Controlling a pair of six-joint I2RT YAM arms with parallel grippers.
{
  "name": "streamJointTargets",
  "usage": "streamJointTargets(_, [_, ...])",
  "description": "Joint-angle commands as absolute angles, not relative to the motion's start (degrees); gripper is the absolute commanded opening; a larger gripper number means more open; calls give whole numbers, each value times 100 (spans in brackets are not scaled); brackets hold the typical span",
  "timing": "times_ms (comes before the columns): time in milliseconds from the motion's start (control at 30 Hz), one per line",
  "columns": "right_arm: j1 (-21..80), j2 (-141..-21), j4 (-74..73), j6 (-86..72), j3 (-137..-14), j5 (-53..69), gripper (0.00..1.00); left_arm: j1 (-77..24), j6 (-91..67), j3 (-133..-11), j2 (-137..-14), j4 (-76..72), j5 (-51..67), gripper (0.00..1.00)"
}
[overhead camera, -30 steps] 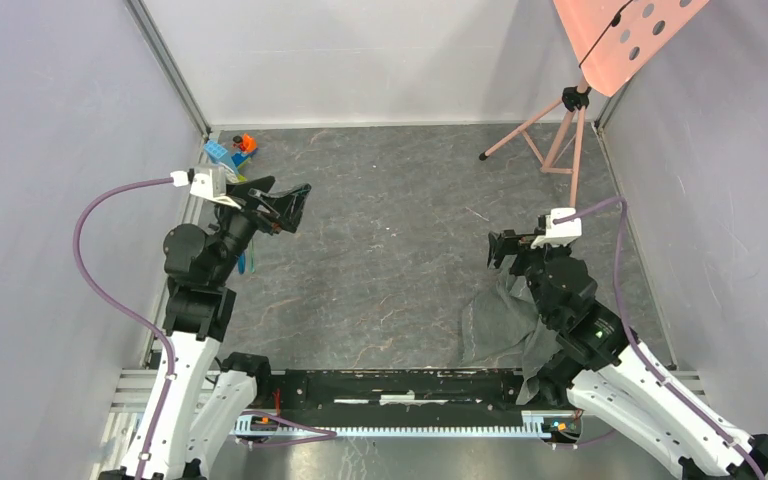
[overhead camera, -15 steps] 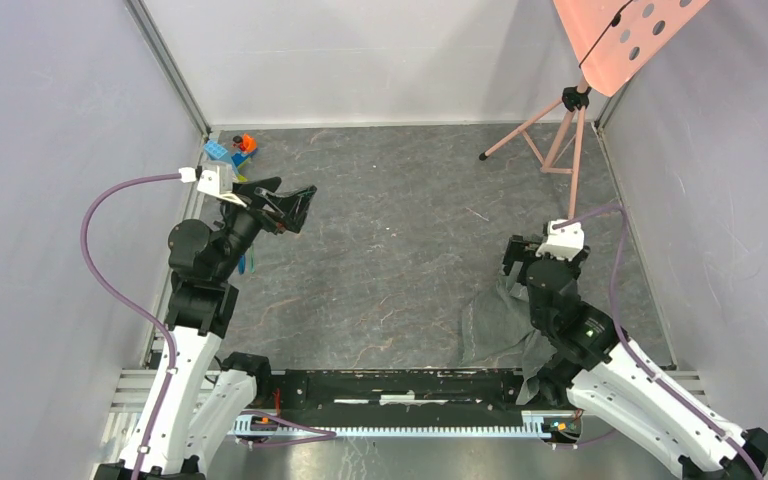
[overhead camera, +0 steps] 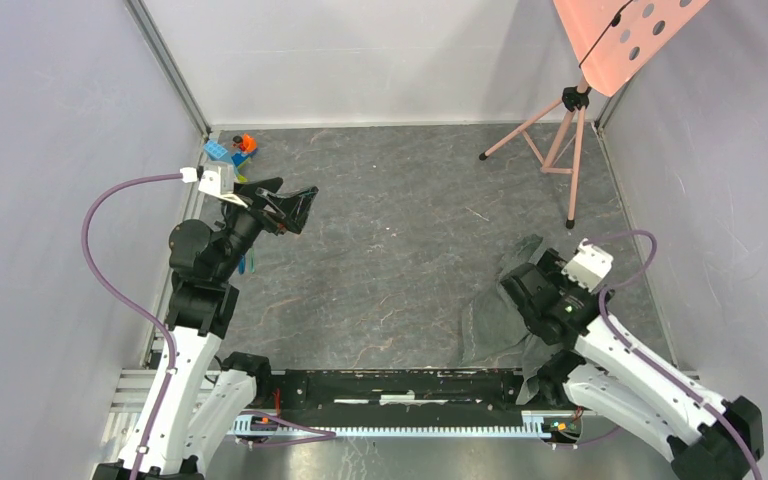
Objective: Fold the napkin into a case and place the utensils inside
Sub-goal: Move the crumpled napkin to the corner of the board.
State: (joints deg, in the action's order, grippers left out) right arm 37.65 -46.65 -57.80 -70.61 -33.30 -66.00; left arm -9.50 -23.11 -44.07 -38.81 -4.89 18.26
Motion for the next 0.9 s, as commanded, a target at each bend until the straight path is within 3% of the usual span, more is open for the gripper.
streamJointTargets(0, [3610,-3993,-4052,-6037,-2614,-5462,98,-980,-2346,-4562,-3804,-686,1834,100])
streamJointTargets(133, [3604,-3920,-1907,-4108,-2014,-3658,98,-983,-2373,-4573,-3837,-686,1872,100])
streamJointTargets(267, [3601,-4588,-1602,-3509,-2211,-3479,92,-998,-2373,-4567,-3853,-686,1864,100])
streamJointTargets(400, [3601,-5330,-1457,-3031,-2521,-3408,76,-993,-2373,-4564,-3862,-686,1851,100])
streamJointTargets(533, [3599,-5883,-823,-2526,-2577,-3018,53,-993,-2368,-4562,-3881,-686,1849,100])
streamJointTargets(733, [3615,-7287,886,-1488,-2907,-702,55,-993,-2373,-4554,-3882,-694,1844,100])
streamJointTargets(867, [4163,-8574,1185,-1423,-4135,514,56,-993,-2310,-4537,-3843,-694,1785,100])
